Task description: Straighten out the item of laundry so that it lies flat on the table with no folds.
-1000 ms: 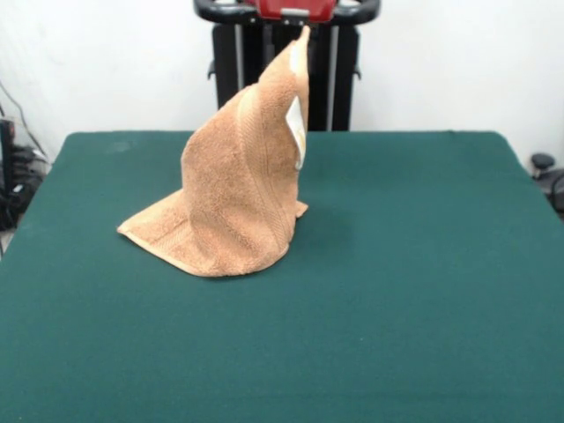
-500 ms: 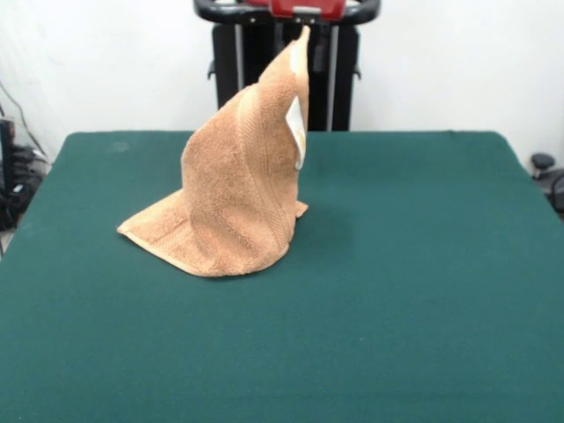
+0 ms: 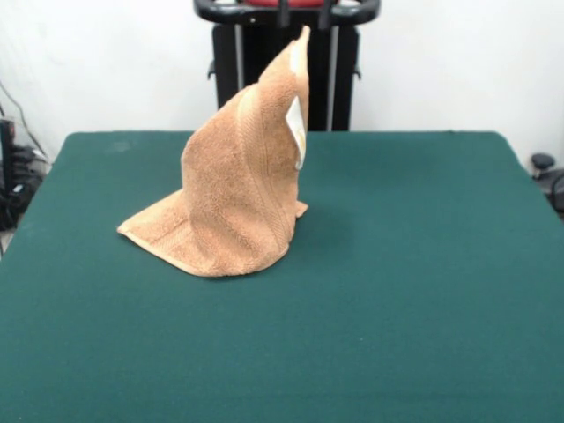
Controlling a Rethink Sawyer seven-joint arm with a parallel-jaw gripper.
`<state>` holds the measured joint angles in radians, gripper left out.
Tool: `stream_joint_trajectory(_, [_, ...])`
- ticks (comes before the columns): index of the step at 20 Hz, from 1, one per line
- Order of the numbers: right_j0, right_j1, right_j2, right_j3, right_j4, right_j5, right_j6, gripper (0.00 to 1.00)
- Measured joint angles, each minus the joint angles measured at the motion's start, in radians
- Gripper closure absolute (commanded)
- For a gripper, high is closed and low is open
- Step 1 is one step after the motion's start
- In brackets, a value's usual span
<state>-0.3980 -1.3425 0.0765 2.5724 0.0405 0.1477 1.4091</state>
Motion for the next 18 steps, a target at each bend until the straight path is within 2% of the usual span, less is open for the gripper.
stream_joint_trajectory(7, [0.073, -0.124, -0.008, -0.117, 0.000, 0.350, 0.000, 0.00])
stream_joint_trajectory(18, [0.094, -0.203, -0.012, -0.276, -0.003, 0.536, 0.000, 0.00])
